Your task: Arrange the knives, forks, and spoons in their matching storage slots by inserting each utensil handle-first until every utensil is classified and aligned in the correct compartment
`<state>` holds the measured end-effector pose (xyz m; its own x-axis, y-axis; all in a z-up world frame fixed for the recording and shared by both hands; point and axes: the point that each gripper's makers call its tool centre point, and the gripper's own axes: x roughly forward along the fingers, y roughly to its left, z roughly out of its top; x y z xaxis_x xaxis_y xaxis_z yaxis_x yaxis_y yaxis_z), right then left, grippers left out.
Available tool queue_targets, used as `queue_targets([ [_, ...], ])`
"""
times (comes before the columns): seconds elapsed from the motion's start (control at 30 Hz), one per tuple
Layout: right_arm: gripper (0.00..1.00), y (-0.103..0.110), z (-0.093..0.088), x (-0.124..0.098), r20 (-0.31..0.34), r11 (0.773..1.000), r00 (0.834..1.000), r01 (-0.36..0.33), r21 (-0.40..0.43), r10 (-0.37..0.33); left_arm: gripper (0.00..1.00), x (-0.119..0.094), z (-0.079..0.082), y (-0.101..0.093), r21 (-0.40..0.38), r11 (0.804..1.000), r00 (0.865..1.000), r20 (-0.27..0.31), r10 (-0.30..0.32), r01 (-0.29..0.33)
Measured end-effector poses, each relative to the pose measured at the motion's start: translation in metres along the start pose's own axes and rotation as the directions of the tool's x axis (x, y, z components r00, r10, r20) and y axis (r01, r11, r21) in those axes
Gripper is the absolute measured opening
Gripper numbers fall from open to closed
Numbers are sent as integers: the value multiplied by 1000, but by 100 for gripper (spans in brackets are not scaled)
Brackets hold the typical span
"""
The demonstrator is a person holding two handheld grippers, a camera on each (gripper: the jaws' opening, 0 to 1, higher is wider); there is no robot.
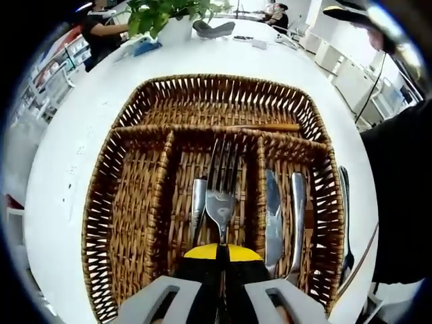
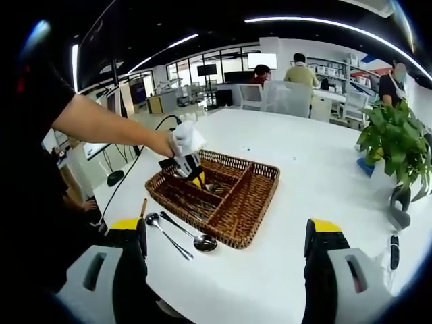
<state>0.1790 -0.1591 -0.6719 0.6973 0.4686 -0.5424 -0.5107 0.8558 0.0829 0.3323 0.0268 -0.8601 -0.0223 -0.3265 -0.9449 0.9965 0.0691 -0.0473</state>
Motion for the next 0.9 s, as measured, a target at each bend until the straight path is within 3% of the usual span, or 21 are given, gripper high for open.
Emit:
queue_targets([
  [0.17, 99, -2, 0, -2, 0, 1000, 1000, 3, 3, -3, 0, 2, -1, 0, 32, 999, 1000, -21, 5, -5],
  [0.3, 99, -2, 2, 1, -4, 1000, 1000, -1, -3, 1, 1, 3, -1, 1, -3, 1000, 999, -34, -26, 26],
  [0.43, 99, 2, 9, 4, 9, 1000, 1000, -10, -8, 10, 1, 3, -1, -2, 57, 998, 998, -56, -12, 15],
  [0.9, 99, 2, 9, 5, 2, 1000, 1000, -17, -18, 17, 2, 2, 0, -2, 67, 998, 999, -54, -10, 13],
])
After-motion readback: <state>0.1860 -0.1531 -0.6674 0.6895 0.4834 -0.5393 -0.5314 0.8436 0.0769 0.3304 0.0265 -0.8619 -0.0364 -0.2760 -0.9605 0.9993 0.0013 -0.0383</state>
